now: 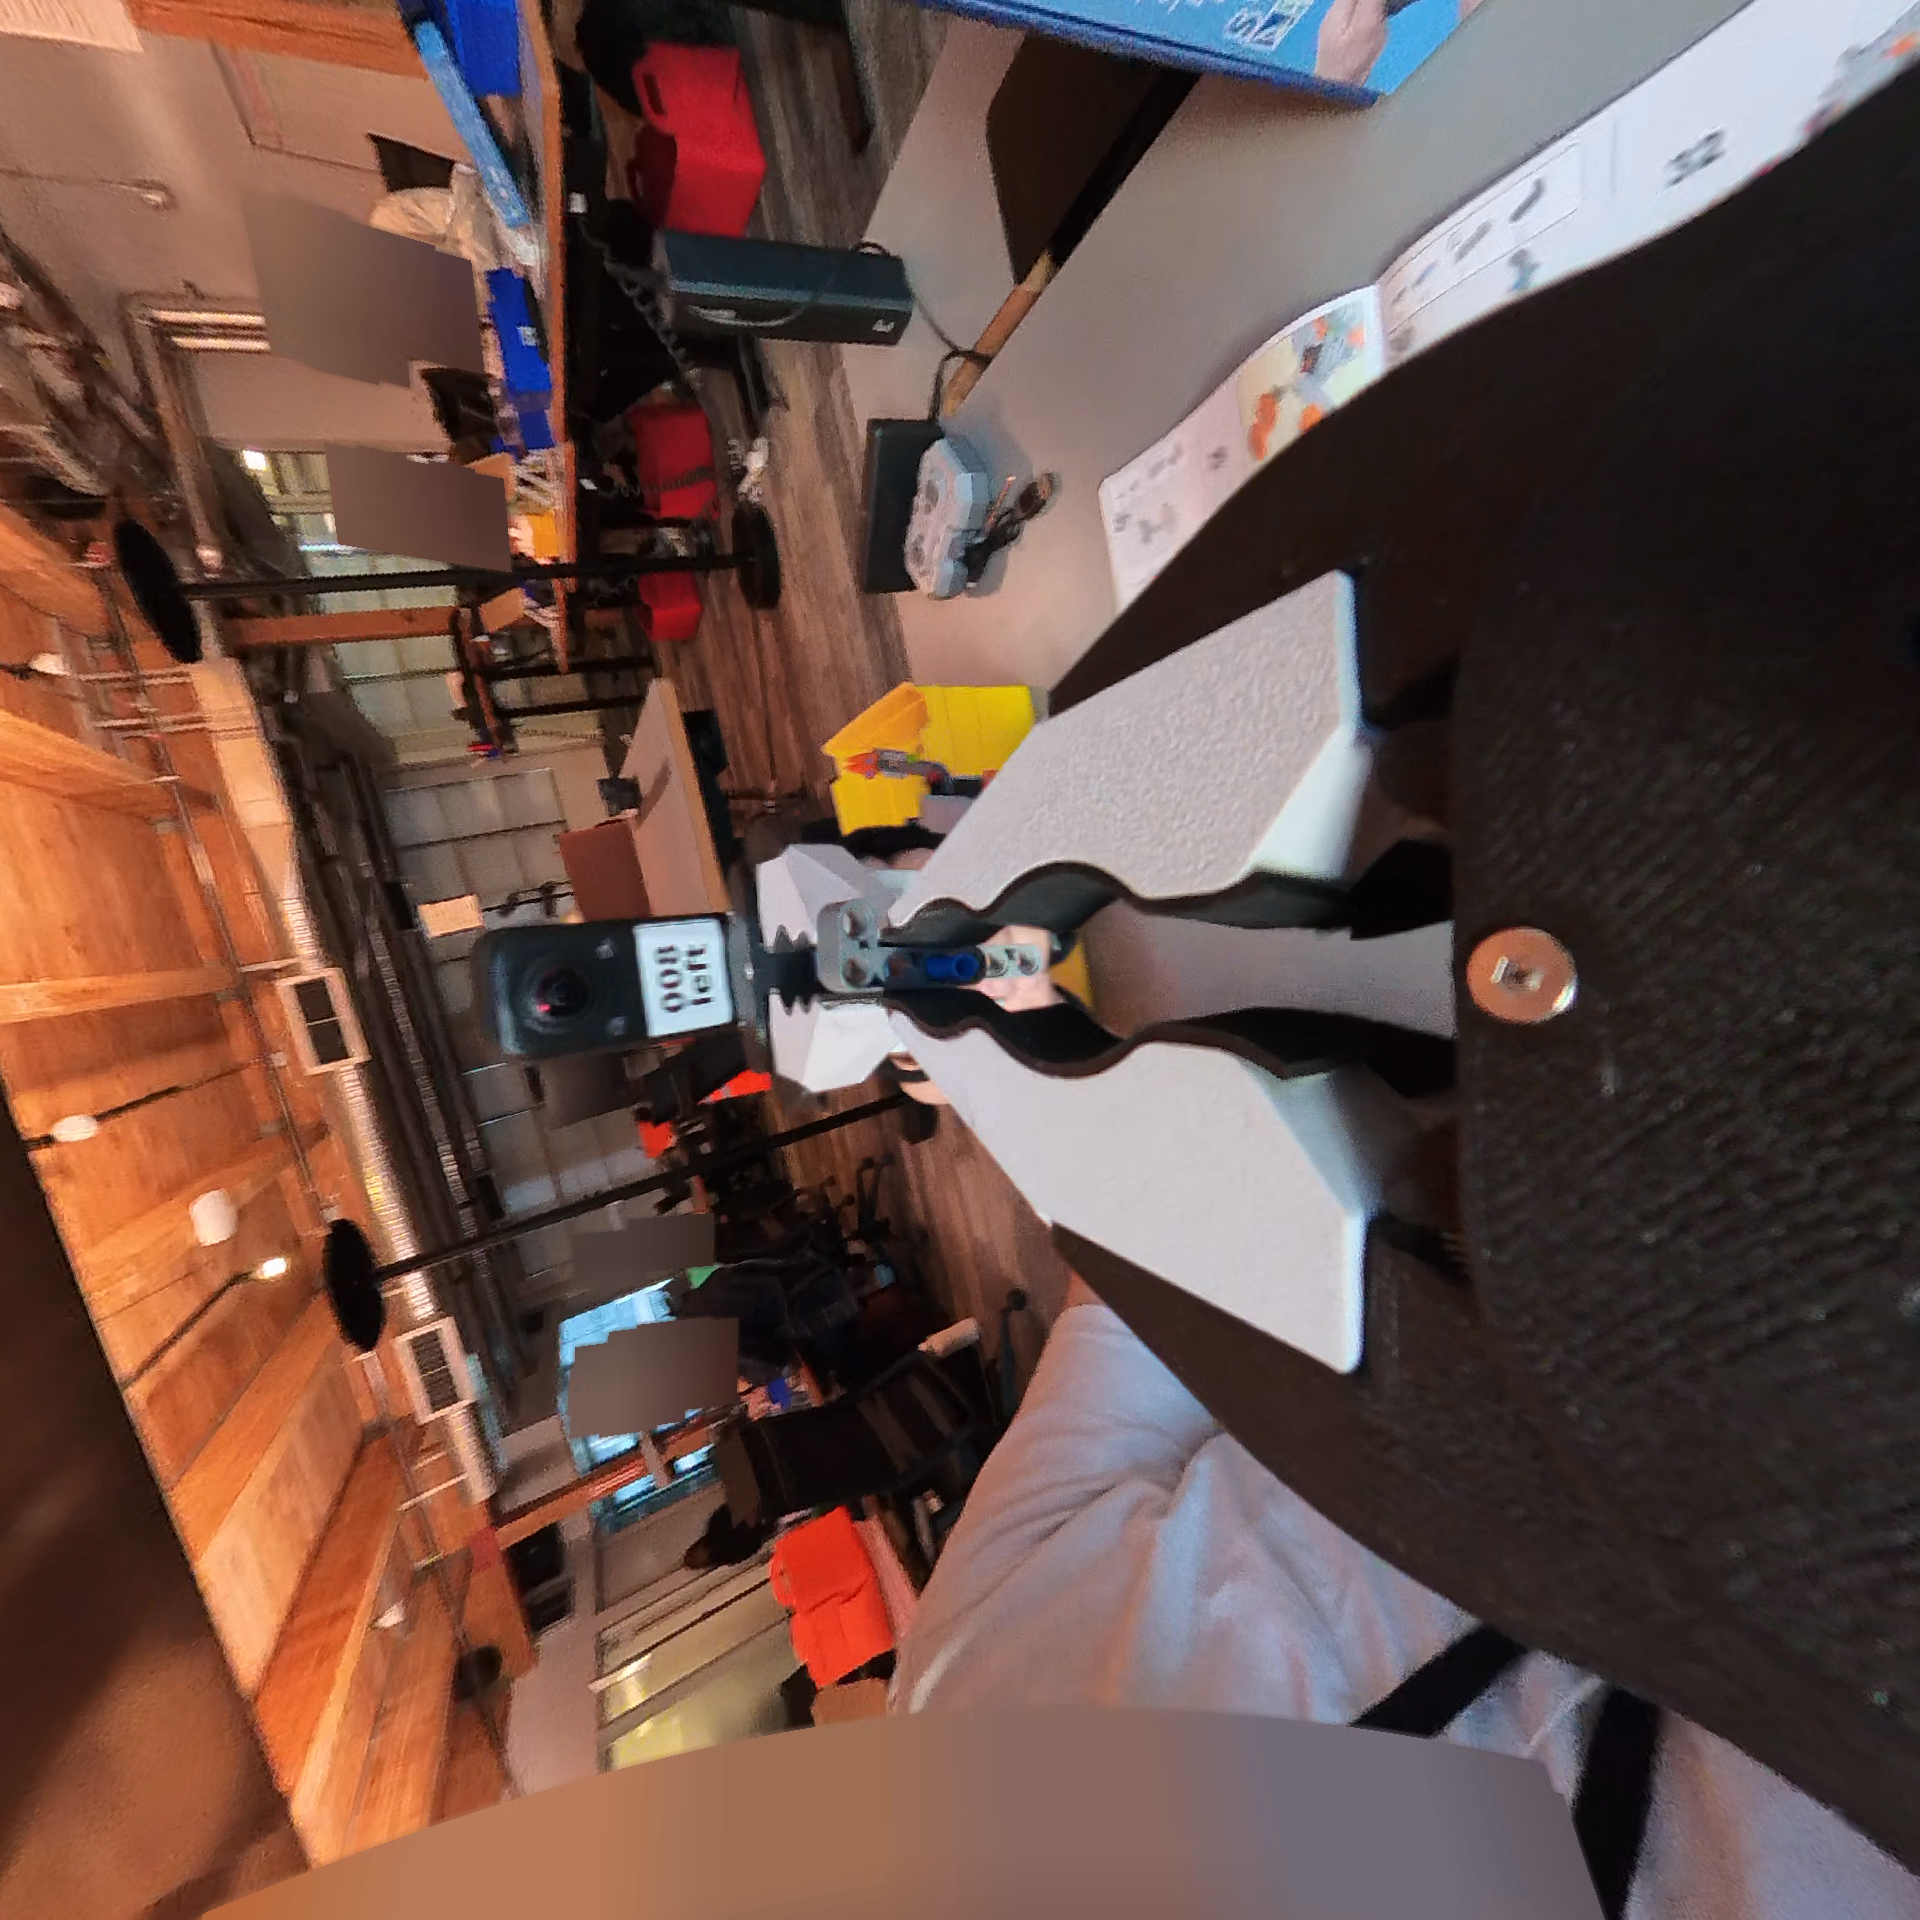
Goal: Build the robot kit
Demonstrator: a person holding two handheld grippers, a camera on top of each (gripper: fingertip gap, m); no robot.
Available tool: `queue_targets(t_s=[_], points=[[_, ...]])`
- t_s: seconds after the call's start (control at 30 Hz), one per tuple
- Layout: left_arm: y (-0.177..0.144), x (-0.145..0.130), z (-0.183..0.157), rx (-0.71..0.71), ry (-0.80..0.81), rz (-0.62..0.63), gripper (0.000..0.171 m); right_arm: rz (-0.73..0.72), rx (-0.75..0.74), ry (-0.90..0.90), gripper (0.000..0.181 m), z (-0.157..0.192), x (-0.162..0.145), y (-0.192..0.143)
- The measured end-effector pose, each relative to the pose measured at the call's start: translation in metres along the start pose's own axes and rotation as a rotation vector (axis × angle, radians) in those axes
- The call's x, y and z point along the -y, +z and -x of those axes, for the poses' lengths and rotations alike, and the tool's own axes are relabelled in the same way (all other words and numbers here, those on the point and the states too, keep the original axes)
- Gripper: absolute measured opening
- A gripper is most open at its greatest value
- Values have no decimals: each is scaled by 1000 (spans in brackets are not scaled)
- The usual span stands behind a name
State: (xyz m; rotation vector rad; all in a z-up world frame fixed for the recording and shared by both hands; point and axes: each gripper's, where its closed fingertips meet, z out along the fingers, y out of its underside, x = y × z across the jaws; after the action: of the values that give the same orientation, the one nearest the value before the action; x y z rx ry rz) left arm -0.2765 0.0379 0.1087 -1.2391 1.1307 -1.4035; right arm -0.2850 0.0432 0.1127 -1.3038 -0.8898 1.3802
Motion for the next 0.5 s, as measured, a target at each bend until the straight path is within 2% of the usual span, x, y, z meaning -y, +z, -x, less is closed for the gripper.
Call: queue_targets(t_s=[0.1, 0.17, 0.23, 0.4, 0.5], points=[[-3, 9, 4, -13, -86, -62, 5, -79, 0, -43, 8, -2, 9, 3], [-7, 14, 11, 12, -114, -109, 5, -119, -19, -43, 19, -4, 15, 1], [-8, 15, 10, 4, -122, -109, 5, -150, -33, -31, 16, -6, 21, -4], [-4, 15, 7, 33, -81, -98, 5, -113, -70, -50, 17, -8, 19, -7], [-1, 12, 6, 27, -86, -91, 5, -95, -62, -44, 12, -7, 16, -5]])
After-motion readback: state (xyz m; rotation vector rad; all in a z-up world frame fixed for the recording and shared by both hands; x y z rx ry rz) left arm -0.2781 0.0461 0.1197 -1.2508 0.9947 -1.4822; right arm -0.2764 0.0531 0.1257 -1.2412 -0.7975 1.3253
